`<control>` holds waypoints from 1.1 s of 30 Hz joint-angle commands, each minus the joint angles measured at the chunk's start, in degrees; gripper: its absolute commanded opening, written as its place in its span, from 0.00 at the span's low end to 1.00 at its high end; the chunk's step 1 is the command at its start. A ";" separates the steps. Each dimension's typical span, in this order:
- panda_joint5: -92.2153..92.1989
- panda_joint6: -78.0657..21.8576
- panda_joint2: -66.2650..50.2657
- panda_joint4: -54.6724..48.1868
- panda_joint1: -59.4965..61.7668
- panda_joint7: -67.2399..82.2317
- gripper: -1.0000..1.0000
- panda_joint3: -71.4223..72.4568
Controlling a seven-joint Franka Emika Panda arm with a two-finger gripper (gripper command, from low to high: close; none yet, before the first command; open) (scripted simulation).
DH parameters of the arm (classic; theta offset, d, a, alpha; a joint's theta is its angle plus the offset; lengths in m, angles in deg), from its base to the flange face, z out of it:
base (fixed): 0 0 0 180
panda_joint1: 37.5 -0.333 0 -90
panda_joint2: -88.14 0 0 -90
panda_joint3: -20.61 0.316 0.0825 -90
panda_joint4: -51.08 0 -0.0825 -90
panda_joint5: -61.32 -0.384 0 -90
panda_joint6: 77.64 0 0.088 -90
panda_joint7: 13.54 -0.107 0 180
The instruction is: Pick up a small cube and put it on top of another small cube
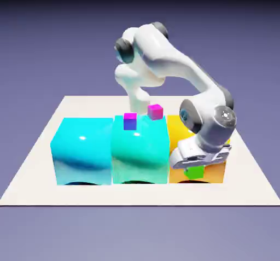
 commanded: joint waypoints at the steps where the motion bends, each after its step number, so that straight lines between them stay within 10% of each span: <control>1: -0.20 0.73 2.08 0.84 0.18 -0.08 0.00 0.05; 12: -4.12 8.30 24.92 10.36 1.87 -0.39 0.00 0.10; 33: -24.52 -19.64 58.31 48.09 -13.47 15.65 0.00 -26.60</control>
